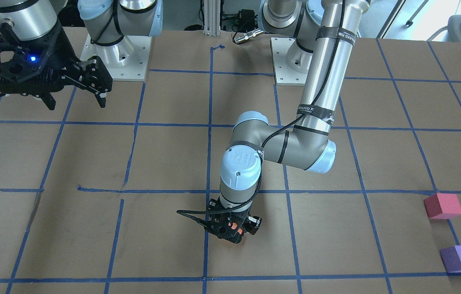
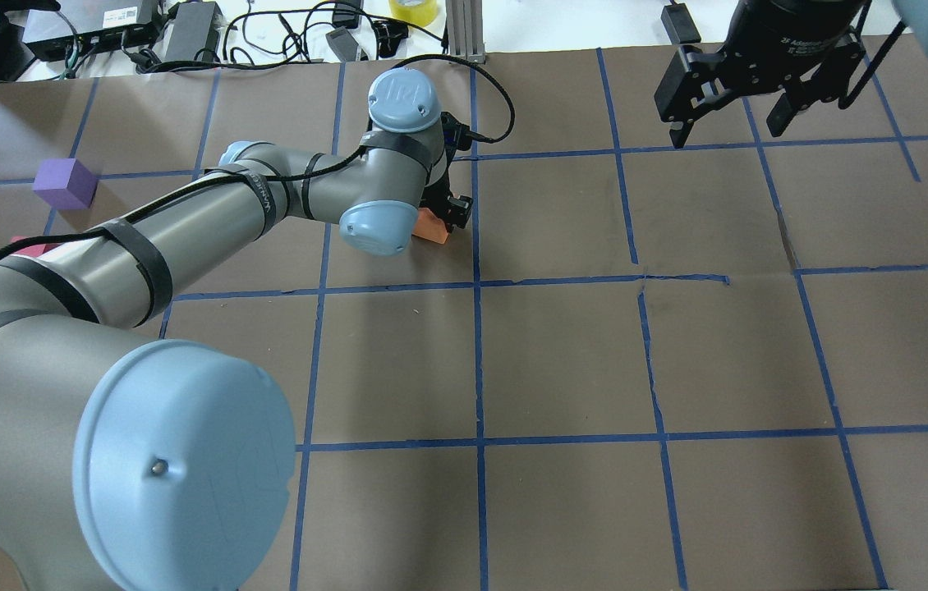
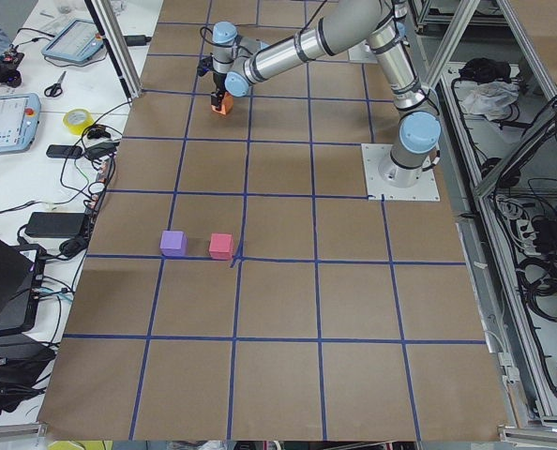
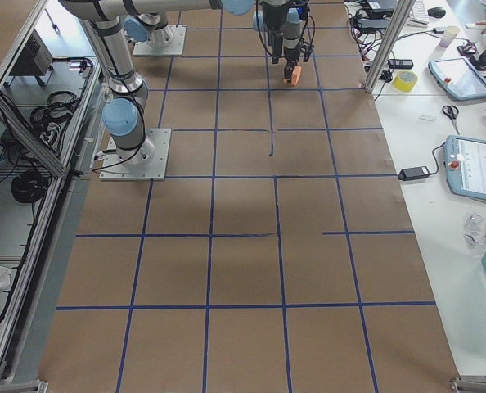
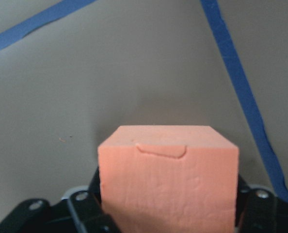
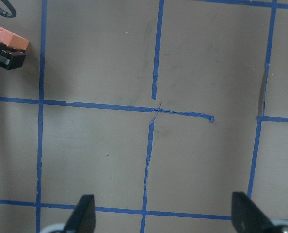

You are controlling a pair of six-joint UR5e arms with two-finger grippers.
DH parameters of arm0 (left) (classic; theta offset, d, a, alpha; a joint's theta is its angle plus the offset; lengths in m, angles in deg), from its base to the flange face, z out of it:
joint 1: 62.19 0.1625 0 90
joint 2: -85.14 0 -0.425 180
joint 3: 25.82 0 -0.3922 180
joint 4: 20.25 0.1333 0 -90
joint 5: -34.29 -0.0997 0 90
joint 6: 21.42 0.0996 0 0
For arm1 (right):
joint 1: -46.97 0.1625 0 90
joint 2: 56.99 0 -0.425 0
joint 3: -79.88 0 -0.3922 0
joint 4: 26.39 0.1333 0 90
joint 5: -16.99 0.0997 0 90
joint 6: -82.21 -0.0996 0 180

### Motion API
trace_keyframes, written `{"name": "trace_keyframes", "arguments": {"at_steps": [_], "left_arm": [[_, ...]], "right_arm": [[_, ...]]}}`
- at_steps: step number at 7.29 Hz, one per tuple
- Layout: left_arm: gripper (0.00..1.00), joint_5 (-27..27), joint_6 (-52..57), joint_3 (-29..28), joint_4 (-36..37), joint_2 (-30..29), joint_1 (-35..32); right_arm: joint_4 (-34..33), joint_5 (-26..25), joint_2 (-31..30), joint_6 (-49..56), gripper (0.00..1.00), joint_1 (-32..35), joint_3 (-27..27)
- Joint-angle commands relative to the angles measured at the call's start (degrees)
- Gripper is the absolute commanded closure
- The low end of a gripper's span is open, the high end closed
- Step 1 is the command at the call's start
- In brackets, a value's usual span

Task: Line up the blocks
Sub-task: 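Carry the orange cube with the left gripper toward the purple cube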

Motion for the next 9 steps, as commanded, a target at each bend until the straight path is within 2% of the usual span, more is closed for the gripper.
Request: {"name": "trace_keyframes", "arguments": {"at_steps": [1, 3, 6, 8, 9], "left_arm": [[0.60, -2.43, 0.08, -0.31, -0.36, 1.00, 0.09], [0.62, -3.50, -1.40, -0.67, -0.37, 3.38, 4.10], [0.64, -3.16, -3.16, 0.91, -0.54, 7.07, 19.80], [0.65, 0.16, -1.95, 3.81, -0.80, 9.18, 32.99], [0.65, 1.32, 0.50, 3.56, -2.63, 9.45, 37.14]], "right_arm": [[-1.74, 0.21, -4.57, -0.42, 0.00, -0.03, 6.55], [-2.19, 0.21, -5.11, -0.42, 0.00, -0.03, 7.20], [-2.36, 0.03, -4.94, 0.01, 0.00, -0.03, 7.37], [-2.36, -0.14, -4.85, 0.28, 0.00, -0.12, 7.38], [-2.36, -0.23, -4.85, 0.46, 0.00, -0.03, 7.46]]}}
